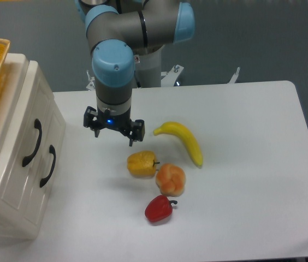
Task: Slide open the top white drawer
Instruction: 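Move the gripper over the fruit toward the cabinet's top drawer handle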
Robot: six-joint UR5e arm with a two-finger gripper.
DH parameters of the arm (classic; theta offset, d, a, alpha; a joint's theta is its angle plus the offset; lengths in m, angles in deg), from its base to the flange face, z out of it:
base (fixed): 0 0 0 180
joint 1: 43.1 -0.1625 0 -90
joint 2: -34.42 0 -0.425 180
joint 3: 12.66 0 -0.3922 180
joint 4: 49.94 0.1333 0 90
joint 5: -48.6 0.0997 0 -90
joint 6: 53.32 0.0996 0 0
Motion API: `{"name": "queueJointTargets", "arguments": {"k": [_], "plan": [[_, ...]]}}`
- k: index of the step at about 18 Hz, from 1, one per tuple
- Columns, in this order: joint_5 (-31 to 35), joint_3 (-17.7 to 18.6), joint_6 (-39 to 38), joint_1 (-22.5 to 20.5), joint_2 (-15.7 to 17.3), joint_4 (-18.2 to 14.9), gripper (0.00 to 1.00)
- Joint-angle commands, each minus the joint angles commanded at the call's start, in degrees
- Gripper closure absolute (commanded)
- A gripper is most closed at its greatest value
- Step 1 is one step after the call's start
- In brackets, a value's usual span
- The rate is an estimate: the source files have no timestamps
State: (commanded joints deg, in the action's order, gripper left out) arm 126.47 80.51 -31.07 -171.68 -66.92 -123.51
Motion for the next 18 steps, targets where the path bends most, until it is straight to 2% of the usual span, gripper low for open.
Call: {"name": "queueJointTargets", "arguments": {"k": [3,8,18], "plan": [[-0.4,-1.0,-5.3,1.3,-0.7,0.0,0.0],[-4.6,-3.3,-13.7,1.5,-2.7,0.2,0.0],[-7.7,-3.6,-16.8,3.3,-3.7,0.4,0.0]]}}
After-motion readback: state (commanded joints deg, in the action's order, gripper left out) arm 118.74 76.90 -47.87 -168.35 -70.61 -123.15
